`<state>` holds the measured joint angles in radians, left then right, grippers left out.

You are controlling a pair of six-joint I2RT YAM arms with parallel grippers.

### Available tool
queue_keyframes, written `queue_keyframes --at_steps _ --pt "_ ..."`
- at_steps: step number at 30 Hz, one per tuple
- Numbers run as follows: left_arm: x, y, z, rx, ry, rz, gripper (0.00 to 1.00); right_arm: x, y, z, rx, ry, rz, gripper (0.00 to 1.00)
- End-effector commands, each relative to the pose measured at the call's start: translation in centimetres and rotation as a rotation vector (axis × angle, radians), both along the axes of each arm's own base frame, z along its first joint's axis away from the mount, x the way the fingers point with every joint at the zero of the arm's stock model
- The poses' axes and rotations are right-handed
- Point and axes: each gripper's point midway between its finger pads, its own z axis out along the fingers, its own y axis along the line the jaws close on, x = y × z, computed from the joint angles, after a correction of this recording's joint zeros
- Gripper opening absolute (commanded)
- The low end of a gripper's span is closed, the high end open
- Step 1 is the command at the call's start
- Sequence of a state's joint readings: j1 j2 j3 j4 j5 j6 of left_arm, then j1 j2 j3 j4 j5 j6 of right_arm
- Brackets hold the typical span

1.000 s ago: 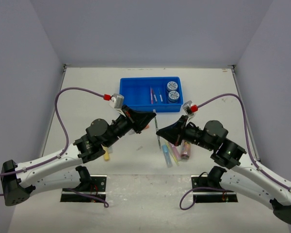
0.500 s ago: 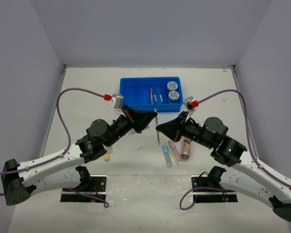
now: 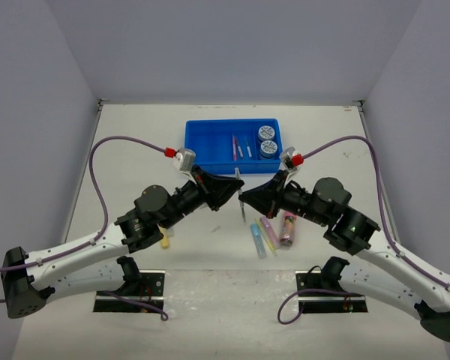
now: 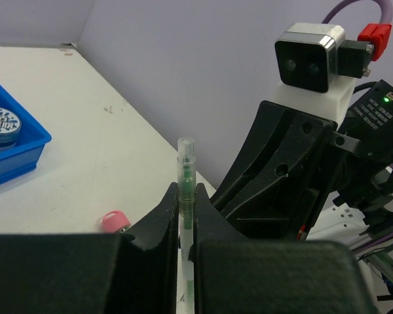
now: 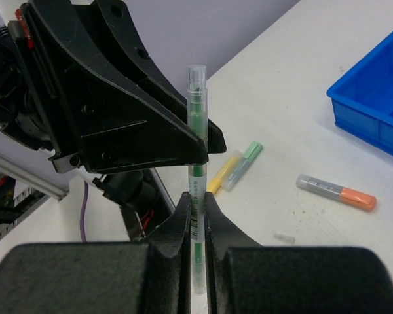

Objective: Sort the stationery into containers
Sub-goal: Close the pen cap on the pen.

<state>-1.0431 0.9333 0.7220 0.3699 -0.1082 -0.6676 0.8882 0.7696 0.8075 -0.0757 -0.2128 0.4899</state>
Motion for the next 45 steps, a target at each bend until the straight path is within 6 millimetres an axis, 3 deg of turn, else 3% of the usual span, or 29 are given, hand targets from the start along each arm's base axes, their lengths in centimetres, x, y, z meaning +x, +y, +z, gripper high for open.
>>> queue_keyframes --at_steps 1,5,6,7,9,11,13,14,17,18,21,23,24,27,32,38,41,45 --pt "-0.3 -0.2 1.2 0.004 -0.043 -0.025 0.0 -1.1 0.6 1.8 0.056 -0.048 0.071 0.0" --pt "-1.0 -0.4 1.5 -0.009 -0.062 -0.063 0.0 -1.0 0.6 2.0 0.056 -0.051 0.07 0.01" --pt "-1.2 -0.4 1.9 -0.018 -0.072 -0.07 0.0 -1.0 0.8 1.8 0.052 -0.047 0.077 0.11" --pt "-1.4 -0.3 2.2 -0.027 -0.083 -0.075 0.0 -1.0 1.0 1.7 0.047 -0.04 0.086 0.27" --pt "-1.6 0.0 2.7 -0.037 -0.105 -0.08 0.0 -1.1 1.8 1.8 0.063 -0.038 0.117 0.36" --pt "-1.8 0.1 3.4 -0.045 -0.124 -0.085 0.0 -1.2 2.5 1.4 0.064 -0.016 0.142 0.3" --pt "-1.9 0.2 3.9 -0.048 -0.132 -0.085 0.0 -1.1 2.9 1.1 0.062 -0.001 0.152 0.1" --pt "-1.8 0.3 3.9 -0.046 -0.128 -0.08 0.0 -1.2 2.9 1.1 0.064 -0.001 0.155 0.05" --pt "-1.6 0.6 4.0 -0.039 -0.118 -0.059 0.0 -1.3 2.8 1.5 0.073 -0.012 0.156 0.0" --pt "-1.5 0.7 3.9 -0.032 -0.117 -0.051 0.07 -1.3 2.7 1.6 0.074 -0.016 0.153 0.0" --pt "-0.7 1.2 3.4 -0.005 -0.097 -0.002 0.5 -1.1 2.3 1.6 0.049 -0.024 0.13 0.0" --pt "-0.1 1.6 3.3 0.011 -0.089 0.035 0.63 -0.9 2.1 1.3 0.032 -0.026 0.122 0.0" --pt "0.1 1.9 3.5 0.021 -0.093 0.052 0.64 -1.0 2.1 1.3 0.03 -0.025 0.124 0.0" --pt "0.6 2.7 4.3 0.028 -0.095 0.103 0.5 -1.7 2.4 1.0 0.027 -0.016 0.166 0.0" --pt "1.2 3.0 5.3 0.035 -0.097 0.135 0.49 -1.9 2.7 1.0 0.023 -0.015 0.188 0.0" --pt "0.8 1.9 5.2 0.042 -0.107 0.089 0.49 -1.9 2.8 1.1 0.011 -0.016 0.188 0.0" --pt "0.4 1.2 5.0 0.041 -0.109 0.049 0.46 -1.8 2.7 1.0 0.003 -0.014 0.181 0.0" --pt "-0.1 0.5 4.7 0.036 -0.109 0.006 0.35 -1.5 2.6 1.2 0.0 -0.02 0.165 0.0"
